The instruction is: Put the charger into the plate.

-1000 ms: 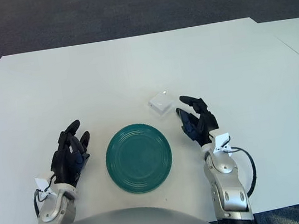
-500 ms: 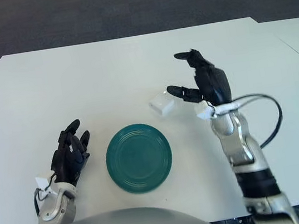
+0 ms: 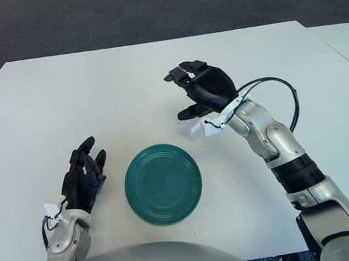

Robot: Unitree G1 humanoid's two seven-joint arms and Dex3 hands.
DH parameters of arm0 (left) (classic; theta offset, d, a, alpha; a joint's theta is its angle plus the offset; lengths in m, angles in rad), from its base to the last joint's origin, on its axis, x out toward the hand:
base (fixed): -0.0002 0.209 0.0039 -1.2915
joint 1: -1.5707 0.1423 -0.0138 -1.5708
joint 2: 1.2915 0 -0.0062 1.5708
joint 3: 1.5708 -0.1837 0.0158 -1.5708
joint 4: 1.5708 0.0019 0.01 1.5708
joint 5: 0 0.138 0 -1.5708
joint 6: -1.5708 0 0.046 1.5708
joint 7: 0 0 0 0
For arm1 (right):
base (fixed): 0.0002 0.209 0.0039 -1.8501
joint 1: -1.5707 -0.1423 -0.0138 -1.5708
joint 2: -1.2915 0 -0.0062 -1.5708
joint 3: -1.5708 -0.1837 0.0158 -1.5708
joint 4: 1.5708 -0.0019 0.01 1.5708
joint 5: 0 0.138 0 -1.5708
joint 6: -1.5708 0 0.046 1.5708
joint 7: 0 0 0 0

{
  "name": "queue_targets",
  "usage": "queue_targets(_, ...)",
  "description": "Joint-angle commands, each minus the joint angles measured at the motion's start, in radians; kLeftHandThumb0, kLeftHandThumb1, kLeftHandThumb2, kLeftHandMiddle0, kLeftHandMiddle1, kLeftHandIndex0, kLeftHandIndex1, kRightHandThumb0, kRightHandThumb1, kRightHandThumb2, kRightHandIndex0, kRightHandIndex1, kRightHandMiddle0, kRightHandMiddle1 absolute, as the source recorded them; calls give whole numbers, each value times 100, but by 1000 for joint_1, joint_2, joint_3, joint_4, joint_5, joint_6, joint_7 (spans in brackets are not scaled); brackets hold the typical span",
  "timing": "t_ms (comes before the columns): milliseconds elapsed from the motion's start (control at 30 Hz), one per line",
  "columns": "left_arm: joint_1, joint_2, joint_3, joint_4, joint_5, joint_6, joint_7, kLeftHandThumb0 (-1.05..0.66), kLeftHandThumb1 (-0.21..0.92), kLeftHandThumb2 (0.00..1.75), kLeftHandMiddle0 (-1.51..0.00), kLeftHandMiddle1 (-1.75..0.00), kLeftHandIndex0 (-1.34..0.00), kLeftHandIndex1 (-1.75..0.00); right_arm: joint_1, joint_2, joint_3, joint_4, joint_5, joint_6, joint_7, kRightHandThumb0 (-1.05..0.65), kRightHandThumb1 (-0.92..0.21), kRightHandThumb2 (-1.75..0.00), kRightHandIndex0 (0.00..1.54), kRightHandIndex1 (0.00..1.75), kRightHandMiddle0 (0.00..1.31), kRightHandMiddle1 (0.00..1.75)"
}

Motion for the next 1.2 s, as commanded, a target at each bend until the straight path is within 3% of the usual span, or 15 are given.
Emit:
queue_targets(0, 5, 5, -7, 15, 13, 13, 1, -94, 92, 89, -27, 0, -6, -74, -27, -20, 38, 76, -37, -21, 0, -80, -92, -42, 24, 0, 0, 66)
queue_targets(200, 6, 6, -5, 10, 12, 13, 3, -95, 92, 89, -27, -1, -8, -75, -72, -23, 82, 196, -65, -55, -30, -81, -92, -47, 23, 0, 0, 64)
queue_targets(633, 14, -4, -3, -3, 4, 13, 7, -93, 92, 89, -29, -1, -6, -74, -62, -4, 108, 222, -60, -55, -32, -83, -92, -52, 23, 1, 0, 62)
queue_targets(1167, 8, -9, 8, -8, -10, 30, 6, -93, 92, 89, -28, 0, -4, -73, -52, 8, 133, 340, -17, -60, -26, -84, -92, -51, 23, 0, 0, 59)
